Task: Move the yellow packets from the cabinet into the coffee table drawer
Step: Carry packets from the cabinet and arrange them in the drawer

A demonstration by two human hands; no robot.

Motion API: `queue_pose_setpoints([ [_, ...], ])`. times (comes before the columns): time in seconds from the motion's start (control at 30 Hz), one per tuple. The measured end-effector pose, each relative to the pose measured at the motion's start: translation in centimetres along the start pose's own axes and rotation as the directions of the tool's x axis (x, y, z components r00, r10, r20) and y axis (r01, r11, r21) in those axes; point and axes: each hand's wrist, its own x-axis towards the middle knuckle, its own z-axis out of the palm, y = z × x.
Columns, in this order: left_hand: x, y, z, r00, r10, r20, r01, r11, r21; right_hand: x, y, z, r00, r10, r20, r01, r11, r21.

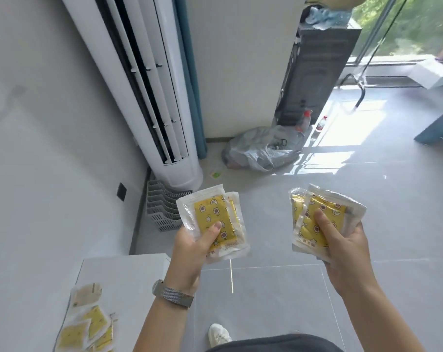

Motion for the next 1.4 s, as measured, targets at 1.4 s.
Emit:
queue_pose_setpoints([
  [1.4, -15.1, -19.4, 47.0, 0.3, -0.526, 0.796, 0.025, 0.839, 0.544, -17.2, -5.2, -43.7, 0.331, 0.007, -0.944, 0.405, 0.902, 0.149],
])
